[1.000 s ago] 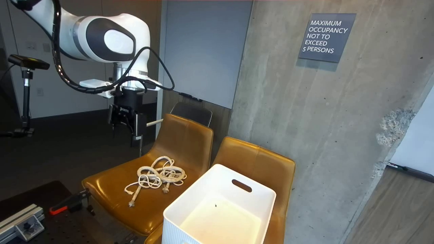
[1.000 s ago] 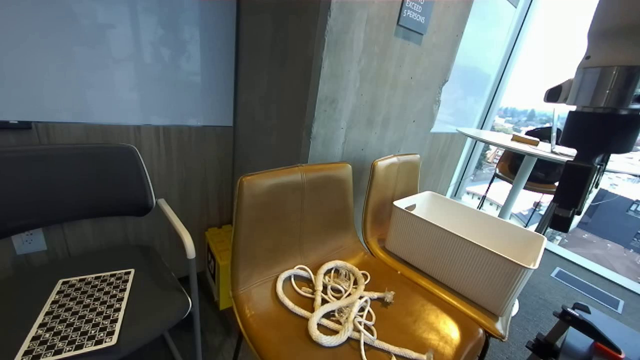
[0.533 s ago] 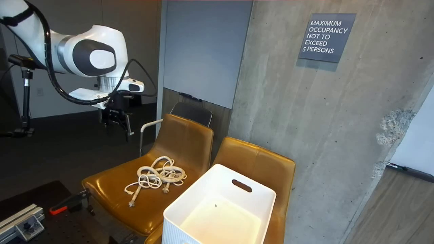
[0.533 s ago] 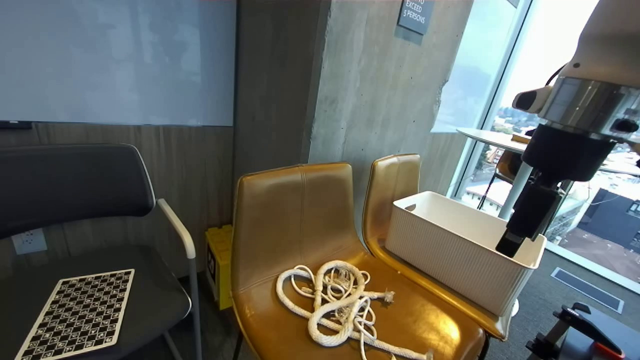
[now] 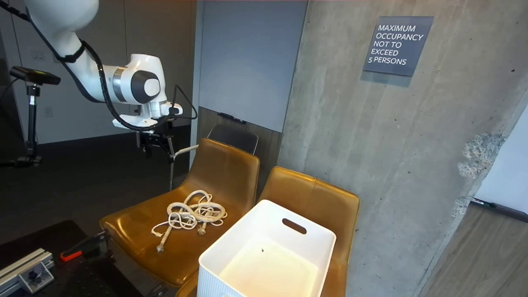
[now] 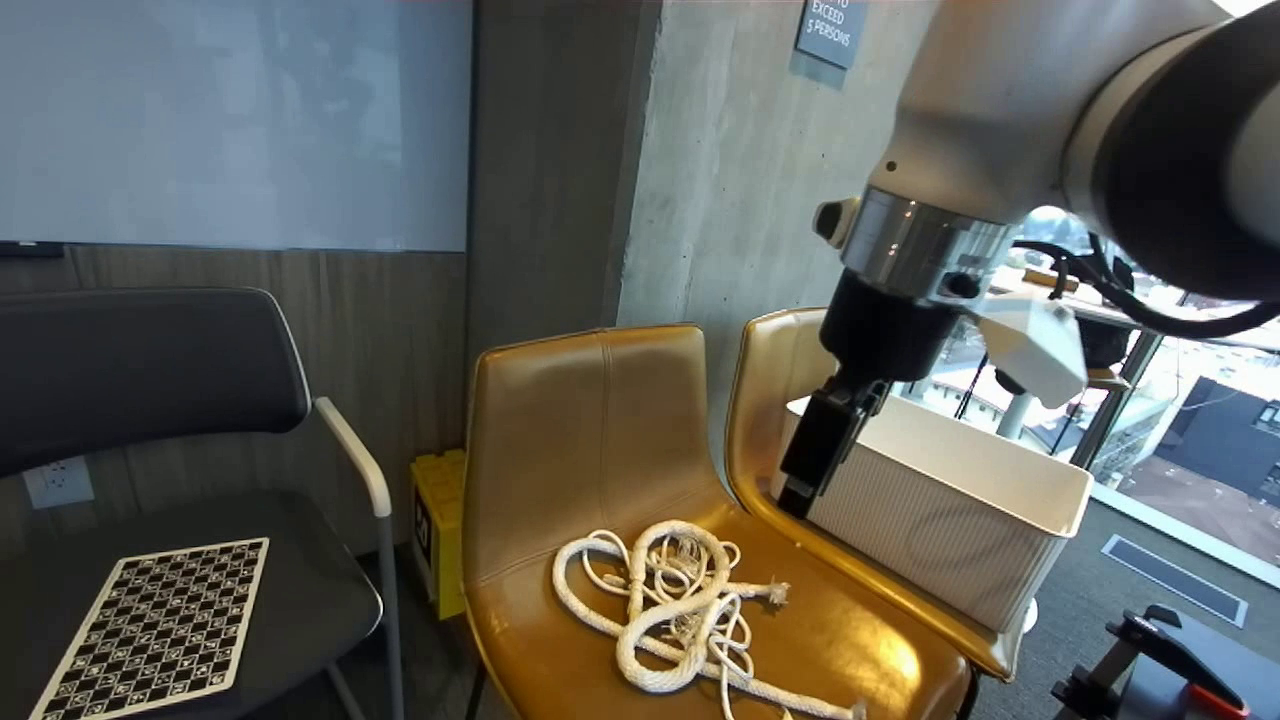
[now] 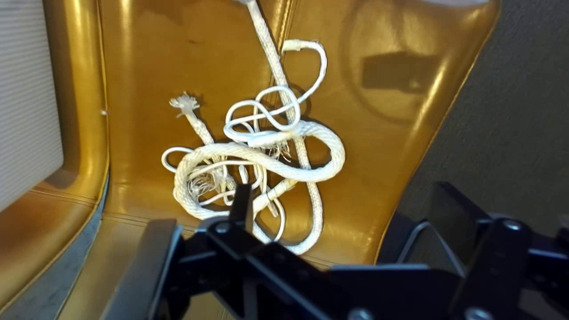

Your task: Put the white cords in the storage container.

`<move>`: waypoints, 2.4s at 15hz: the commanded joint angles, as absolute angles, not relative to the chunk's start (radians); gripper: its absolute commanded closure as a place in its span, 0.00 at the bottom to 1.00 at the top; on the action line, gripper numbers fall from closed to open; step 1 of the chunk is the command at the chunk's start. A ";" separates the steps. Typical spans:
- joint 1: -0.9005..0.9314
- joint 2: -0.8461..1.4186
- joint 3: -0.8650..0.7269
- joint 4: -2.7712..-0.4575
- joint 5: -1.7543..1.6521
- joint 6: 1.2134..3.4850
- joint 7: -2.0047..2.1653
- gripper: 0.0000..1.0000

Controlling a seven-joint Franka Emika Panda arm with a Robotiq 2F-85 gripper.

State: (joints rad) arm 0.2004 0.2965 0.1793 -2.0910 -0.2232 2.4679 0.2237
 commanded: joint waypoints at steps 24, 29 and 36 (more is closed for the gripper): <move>0.281 1.459 -0.024 -0.789 -0.245 1.982 0.017 0.00; 0.278 1.553 -0.033 -0.719 -0.236 1.933 0.009 0.26; 0.274 1.505 -0.024 -0.756 -0.236 1.880 0.026 0.78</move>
State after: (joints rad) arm 0.2861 1.4783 -0.0201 -0.7638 -0.2394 1.9015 0.0286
